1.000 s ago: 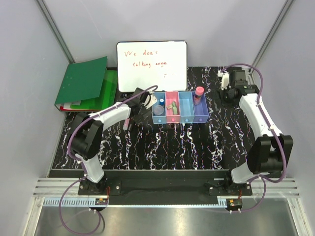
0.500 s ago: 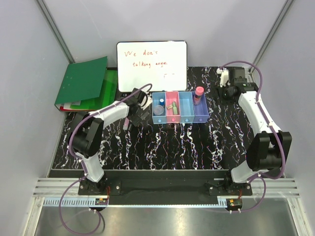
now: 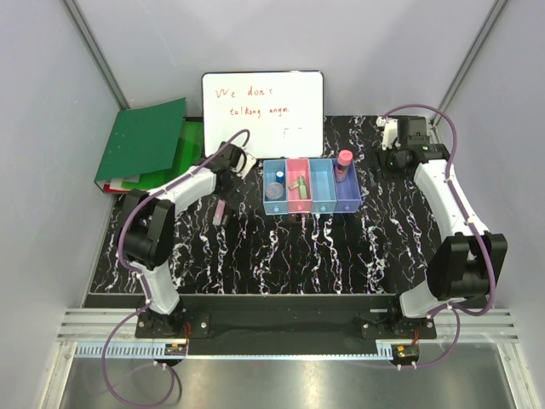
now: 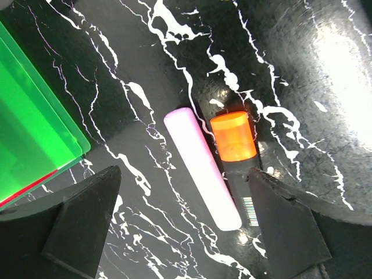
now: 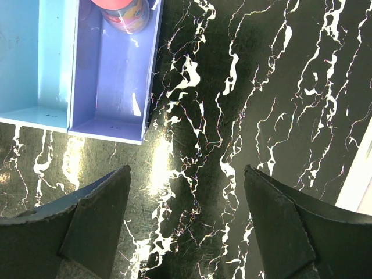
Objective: Sort the stationery into containers
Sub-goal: Pick up the stationery from the center of the board.
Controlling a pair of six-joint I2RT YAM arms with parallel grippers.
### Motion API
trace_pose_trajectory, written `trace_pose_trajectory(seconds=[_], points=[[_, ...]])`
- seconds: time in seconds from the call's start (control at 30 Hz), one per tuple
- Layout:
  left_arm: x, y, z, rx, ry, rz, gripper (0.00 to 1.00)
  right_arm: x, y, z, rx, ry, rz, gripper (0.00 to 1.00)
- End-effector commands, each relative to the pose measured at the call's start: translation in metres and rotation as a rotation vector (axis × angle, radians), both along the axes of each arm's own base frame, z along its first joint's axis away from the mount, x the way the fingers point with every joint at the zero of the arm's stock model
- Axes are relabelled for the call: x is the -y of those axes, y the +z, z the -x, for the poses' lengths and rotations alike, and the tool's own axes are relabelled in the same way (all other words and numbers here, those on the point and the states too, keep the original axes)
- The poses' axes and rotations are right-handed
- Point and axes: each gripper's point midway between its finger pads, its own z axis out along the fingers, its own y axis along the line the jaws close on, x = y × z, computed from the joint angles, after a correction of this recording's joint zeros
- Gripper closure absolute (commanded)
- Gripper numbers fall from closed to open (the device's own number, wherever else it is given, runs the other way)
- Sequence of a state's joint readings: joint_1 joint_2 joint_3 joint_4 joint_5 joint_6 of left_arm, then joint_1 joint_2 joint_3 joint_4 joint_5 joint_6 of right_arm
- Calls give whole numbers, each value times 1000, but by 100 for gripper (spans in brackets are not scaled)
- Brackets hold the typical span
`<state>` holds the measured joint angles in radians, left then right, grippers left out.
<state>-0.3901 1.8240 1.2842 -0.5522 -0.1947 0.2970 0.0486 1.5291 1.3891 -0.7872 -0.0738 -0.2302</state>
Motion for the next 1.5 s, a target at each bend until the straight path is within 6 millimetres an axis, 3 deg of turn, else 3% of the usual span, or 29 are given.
trace_pose_trajectory(seconds=[0.0, 0.3, 0.8, 0.9, 1.0, 1.03, 1.27, 1.47], points=[[2, 14, -13, 37, 40, 56, 3, -4, 21, 0, 66, 17, -22, 14], [-11, -3, -14, -6, 98, 52, 4, -4, 22, 2, 70, 23, -17, 14], [-6, -36, 7, -148, 137, 109, 11, -4, 27, 7, 77, 20, -20, 15], [-4, -40, 13, -174, 140, 119, 26, -2, 27, 7, 78, 18, -13, 15], [-3, -47, 23, -206, 153, 130, 51, -2, 31, 6, 90, 19, -10, 15], [-3, -48, 24, -210, 154, 134, 63, -1, 33, 6, 94, 19, -8, 15], [-7, -53, 33, -228, 167, 122, 100, -2, 44, 0, 121, 16, -12, 15], [-7, -51, 32, -223, 158, 122, 100, -2, 58, -4, 147, 20, -6, 15]])
